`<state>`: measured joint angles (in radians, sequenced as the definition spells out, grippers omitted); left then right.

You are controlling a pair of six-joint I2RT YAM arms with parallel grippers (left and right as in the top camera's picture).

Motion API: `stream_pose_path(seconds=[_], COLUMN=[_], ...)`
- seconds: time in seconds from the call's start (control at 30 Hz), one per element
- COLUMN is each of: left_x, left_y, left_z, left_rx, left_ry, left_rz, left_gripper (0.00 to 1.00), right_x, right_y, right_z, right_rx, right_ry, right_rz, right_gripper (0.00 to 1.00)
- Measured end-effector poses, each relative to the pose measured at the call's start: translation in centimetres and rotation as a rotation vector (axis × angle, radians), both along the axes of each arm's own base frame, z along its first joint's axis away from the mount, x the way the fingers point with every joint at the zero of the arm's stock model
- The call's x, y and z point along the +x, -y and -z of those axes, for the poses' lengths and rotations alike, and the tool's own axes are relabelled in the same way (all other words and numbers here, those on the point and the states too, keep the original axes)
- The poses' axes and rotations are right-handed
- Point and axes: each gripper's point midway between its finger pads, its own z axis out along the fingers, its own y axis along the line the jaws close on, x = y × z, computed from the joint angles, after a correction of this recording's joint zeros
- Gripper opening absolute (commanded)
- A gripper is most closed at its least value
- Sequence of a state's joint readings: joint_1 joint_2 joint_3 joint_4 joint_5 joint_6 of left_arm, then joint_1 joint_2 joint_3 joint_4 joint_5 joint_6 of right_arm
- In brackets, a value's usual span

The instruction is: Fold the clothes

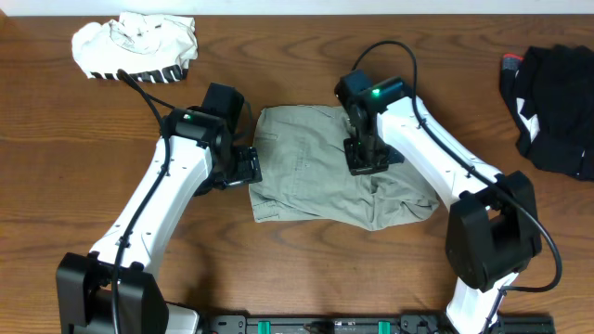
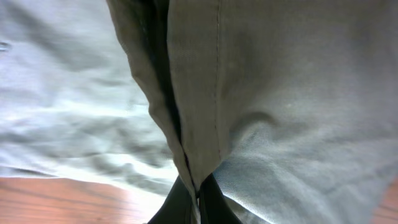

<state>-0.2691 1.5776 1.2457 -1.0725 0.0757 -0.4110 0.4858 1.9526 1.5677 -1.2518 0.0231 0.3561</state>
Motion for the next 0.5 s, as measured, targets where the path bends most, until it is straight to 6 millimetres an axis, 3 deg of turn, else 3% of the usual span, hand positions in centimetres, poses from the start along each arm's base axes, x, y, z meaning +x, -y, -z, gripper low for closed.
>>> stream_pose_path(seconds=[0.13,0.27,0.5], left_x=[0.0,-0.2,-0.3], left_y=[0.0,0.0,-0.1], left_z=[0.0,0.0,0.0], left_rx=[0.000,0.002,0.004], left_ry=[-0.001,-0.007,-0.013], left_rz=[0.000,0.000,0.000], left_gripper=[0.85,0.86,0.86], right_x=[0.1,0.2,-0.5], right_y=[-1.3,-2.4,-2.1], right_z=[0.0,0.5,1.3], right_rx=[0.054,0.095,0.078], right_ry=[0.002,0.014,-0.007], right_rz=[0.007,0.015,0.026], right_gripper=[0.04,0.23,0.19])
